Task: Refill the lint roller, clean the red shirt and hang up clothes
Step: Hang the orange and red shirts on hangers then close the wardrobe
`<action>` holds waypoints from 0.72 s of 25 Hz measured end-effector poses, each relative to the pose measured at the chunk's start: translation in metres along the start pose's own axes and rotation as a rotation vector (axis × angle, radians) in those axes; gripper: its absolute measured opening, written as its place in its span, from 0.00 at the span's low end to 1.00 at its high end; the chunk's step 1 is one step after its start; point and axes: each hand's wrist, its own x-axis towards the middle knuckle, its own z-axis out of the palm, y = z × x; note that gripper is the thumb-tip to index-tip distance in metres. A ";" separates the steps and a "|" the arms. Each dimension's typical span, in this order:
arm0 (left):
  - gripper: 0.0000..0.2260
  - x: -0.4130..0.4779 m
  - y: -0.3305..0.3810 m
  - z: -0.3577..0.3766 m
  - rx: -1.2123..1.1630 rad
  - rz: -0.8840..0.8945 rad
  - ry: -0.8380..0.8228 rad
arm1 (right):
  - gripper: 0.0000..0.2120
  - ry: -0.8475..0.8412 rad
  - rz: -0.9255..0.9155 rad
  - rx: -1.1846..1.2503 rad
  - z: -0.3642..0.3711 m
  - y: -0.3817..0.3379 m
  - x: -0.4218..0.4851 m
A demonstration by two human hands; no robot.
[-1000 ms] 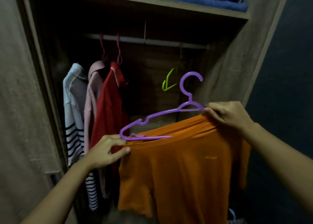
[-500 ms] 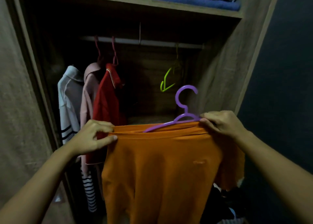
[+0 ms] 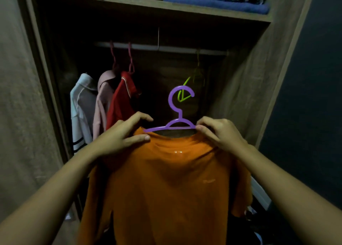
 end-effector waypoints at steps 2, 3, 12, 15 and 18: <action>0.19 0.000 0.000 -0.010 -0.059 -0.045 0.052 | 0.21 -0.083 0.091 0.025 -0.005 0.009 0.000; 0.20 -0.002 -0.001 -0.016 -0.077 -0.083 0.083 | 0.22 -0.143 0.150 0.063 -0.009 0.016 -0.003; 0.26 -0.024 -0.030 -0.063 -0.199 -0.327 -0.054 | 0.17 0.086 0.477 0.608 -0.001 0.026 -0.015; 0.24 -0.037 -0.034 -0.058 -0.188 -0.322 0.039 | 0.18 0.102 0.473 0.616 -0.008 0.022 -0.007; 0.21 -0.056 -0.032 -0.056 -0.143 -0.323 0.186 | 0.19 0.005 0.475 0.251 -0.001 0.012 0.004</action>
